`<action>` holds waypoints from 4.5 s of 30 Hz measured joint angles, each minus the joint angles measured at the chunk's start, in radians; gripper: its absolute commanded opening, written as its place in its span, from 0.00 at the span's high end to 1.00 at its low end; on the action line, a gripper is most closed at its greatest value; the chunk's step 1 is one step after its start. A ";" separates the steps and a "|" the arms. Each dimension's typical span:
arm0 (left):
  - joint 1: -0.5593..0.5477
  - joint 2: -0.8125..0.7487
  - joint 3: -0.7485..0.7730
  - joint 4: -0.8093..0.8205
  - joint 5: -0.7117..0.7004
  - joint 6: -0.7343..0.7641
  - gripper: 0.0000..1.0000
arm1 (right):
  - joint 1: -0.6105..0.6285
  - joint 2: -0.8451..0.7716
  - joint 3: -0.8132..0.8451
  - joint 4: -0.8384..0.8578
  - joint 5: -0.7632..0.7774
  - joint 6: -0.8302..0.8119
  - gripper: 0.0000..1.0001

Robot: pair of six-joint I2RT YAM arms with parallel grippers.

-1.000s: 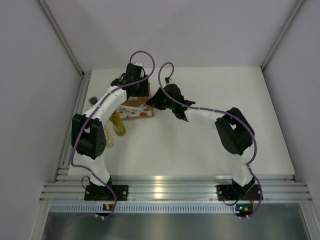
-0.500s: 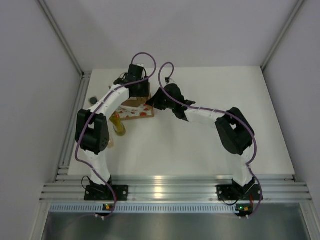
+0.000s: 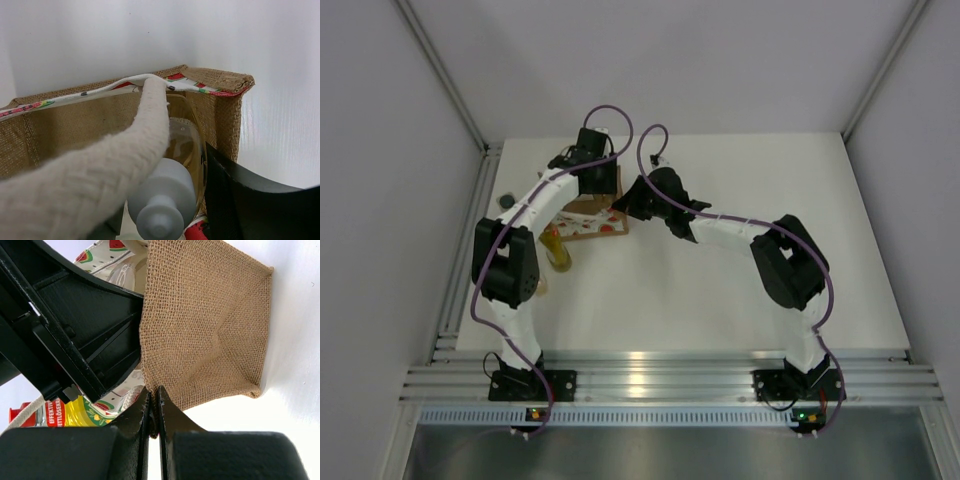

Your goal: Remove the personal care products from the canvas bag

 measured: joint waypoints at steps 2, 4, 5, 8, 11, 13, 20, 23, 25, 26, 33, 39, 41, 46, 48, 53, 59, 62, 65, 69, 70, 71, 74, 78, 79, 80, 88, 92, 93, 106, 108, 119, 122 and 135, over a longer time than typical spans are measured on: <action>0.000 0.000 0.008 -0.013 0.002 0.000 1.00 | -0.001 0.000 0.000 0.000 -0.001 0.000 1.00; 0.000 0.000 0.026 -0.050 0.007 0.002 1.00 | -0.001 0.000 0.000 0.000 -0.004 0.005 0.98; 0.000 0.001 0.043 -0.080 0.009 0.004 1.00 | -0.001 0.000 0.000 0.000 -0.007 0.005 0.98; -0.001 0.002 0.093 -0.137 0.012 0.017 1.00 | -0.001 0.000 0.000 0.000 -0.011 0.009 0.95; -0.002 0.002 0.147 -0.183 0.012 0.033 1.00 | -0.002 0.000 0.000 0.000 -0.010 0.016 0.95; -0.002 0.002 0.182 -0.210 0.013 0.044 1.00 | -0.002 0.000 0.000 0.000 -0.010 0.024 0.95; -0.009 0.006 0.267 -0.298 0.015 0.069 1.00 | -0.002 -0.002 -0.008 0.002 0.006 0.071 0.96; -0.016 0.006 0.313 -0.341 0.009 0.079 1.00 | -0.002 -0.005 -0.020 0.008 0.021 0.106 0.98; -0.020 0.006 0.344 -0.362 0.001 0.082 1.00 | -0.002 -0.005 -0.023 0.010 0.031 0.133 0.98; -0.022 0.006 0.360 -0.371 -0.003 0.082 1.00 | -0.002 -0.005 -0.026 0.014 0.035 0.144 0.98; -0.034 -0.007 0.455 -0.439 -0.022 0.097 1.00 | -0.002 -0.005 -0.059 0.064 0.059 0.253 0.99; -0.047 -0.056 0.468 -0.467 -0.022 0.100 1.00 | -0.002 -0.005 -0.066 0.068 0.066 0.313 0.99; -0.053 -0.072 0.479 -0.478 -0.022 0.100 1.00 | -0.002 -0.005 -0.066 0.068 0.068 0.328 0.93; -0.067 -0.117 0.503 -0.494 -0.025 0.100 1.00 | -0.002 -0.005 -0.066 0.068 0.080 0.351 0.87; -0.073 -0.140 0.506 -0.500 -0.031 0.100 1.00 | -0.002 -0.005 -0.066 0.068 0.082 0.357 0.77; -0.091 -0.206 0.509 -0.507 -0.038 0.100 1.00 | -0.003 -0.003 -0.066 0.066 0.090 0.372 0.53; -0.099 -0.257 0.520 -0.518 -0.024 0.092 1.00 | -0.005 -0.002 -0.066 0.062 0.085 0.368 0.48; -0.101 -0.282 0.520 -0.522 -0.005 0.087 1.00 | -0.006 -0.002 -0.066 0.061 0.080 0.357 0.43; -0.105 -0.306 0.520 -0.523 0.020 0.082 1.00 | -0.006 -0.002 -0.066 0.060 0.069 0.333 0.35; -0.108 -0.351 0.518 -0.523 0.056 0.080 1.00 | -0.010 -0.003 -0.064 0.060 0.034 0.283 0.23; -0.109 -0.369 0.510 -0.522 0.065 0.079 1.00 | -0.013 -0.003 -0.064 0.060 0.023 0.271 0.23; -0.109 -0.386 0.500 -0.522 0.071 0.078 1.00 | -0.017 -0.003 -0.064 0.060 0.009 0.261 0.23; -0.111 -0.439 0.460 -0.524 0.080 0.078 1.00 | -0.032 -0.003 -0.062 0.060 -0.029 0.231 0.23; -0.111 -0.483 0.410 -0.525 0.092 0.078 1.00 | -0.059 -0.006 -0.057 0.063 -0.071 0.202 0.22; -0.111 -0.490 0.396 -0.525 0.097 0.078 1.00 | -0.066 -0.008 -0.057 0.064 -0.081 0.195 0.22; -0.111 -0.494 0.386 -0.526 0.100 0.078 1.00 | -0.073 -0.013 -0.057 0.067 -0.091 0.190 0.20; -0.119 -0.516 0.269 -0.526 0.155 0.079 1.00 | -0.146 -0.084 -0.058 0.097 -0.238 0.122 0.01; -0.166 -0.531 0.200 -0.525 0.138 0.080 1.00 | -0.198 -0.154 -0.064 0.072 -0.263 0.055 0.01; -0.186 -0.538 0.179 -0.521 0.122 0.080 1.00 | -0.212 -0.182 -0.075 0.068 -0.266 0.035 0.01; -0.482 -0.631 -0.179 -0.460 -0.123 -0.019 1.00 | -0.369 -0.564 -0.283 -0.197 -0.245 -0.268 0.01; -0.493 -0.664 -0.259 -0.426 -0.137 -0.038 1.00 | -0.370 -0.618 -0.285 -0.251 -0.228 -0.323 0.01; -0.501 -0.813 -0.603 -0.263 -0.236 -0.092 1.00 | -0.370 -0.888 -0.295 -0.463 -0.081 -0.562 0.01; -0.501 -0.816 -0.661 -0.239 -0.259 -0.115 1.00 | -0.371 -0.914 -0.314 -0.489 -0.046 -0.587 0.01; -0.504 -0.824 -0.798 -0.145 -0.308 -0.232 1.00 | -0.372 -0.947 -0.368 -0.534 -0.017 -0.607 0.01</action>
